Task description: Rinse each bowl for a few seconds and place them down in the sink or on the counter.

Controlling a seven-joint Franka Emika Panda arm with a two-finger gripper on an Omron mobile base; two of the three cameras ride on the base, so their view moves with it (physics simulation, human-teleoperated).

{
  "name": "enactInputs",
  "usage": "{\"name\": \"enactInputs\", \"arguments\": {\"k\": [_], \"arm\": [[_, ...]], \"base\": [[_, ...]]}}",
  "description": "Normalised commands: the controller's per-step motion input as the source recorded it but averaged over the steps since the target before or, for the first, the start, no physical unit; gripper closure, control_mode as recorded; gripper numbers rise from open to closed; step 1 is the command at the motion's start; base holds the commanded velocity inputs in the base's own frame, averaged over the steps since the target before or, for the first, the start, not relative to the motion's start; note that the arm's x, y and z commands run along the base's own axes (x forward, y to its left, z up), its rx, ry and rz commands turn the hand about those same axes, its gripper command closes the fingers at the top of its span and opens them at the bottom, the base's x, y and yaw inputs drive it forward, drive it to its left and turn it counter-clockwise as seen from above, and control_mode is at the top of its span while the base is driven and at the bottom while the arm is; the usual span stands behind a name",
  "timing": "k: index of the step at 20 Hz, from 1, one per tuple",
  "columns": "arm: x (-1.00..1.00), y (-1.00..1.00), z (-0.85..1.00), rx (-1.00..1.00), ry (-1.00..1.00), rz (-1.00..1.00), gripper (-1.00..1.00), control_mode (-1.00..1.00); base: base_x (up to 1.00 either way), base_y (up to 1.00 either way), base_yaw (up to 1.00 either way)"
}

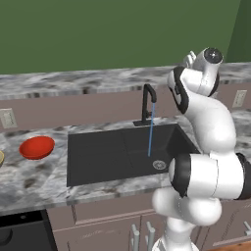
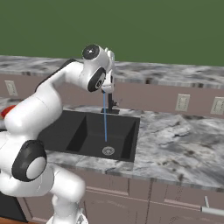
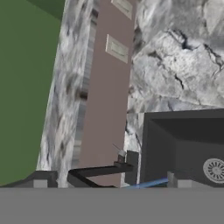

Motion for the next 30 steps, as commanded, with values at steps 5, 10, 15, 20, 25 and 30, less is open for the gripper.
{"name": "enactInputs", "arguments": {"k": [5, 10, 15, 20, 25, 30], "arm": [[-0.2, 0.04, -0.01, 0.05, 0.0, 0.03, -1.0, -1.0], [-0.17, 0.15, 0.01, 0.06, 0.01, 0.05, -1.0, -1.0], [-0.12, 0.32, 0.0, 0.03, 0.0, 0.06, -1.0, -1.0], [-0.05, 0.44, 0.0, 0.02, 0.06, 0.08, -1.0, -1.0], [-0.07, 0.49, 0.0, 0.02, 0.11, 0.11, -1.0, -1.0], [-0.13, 0.59, 0.0, 0.01, 0.12, 0.12, -1.0, -1.0]], "base": [[0.0, 0.0, 0.0], [0.0, 0.0, 0.0], [0.0, 0.0, 0.0], [0.0, 0.0, 0.0], [0.0, 0.0, 0.0], [0.0, 0.0, 0.0]]}}
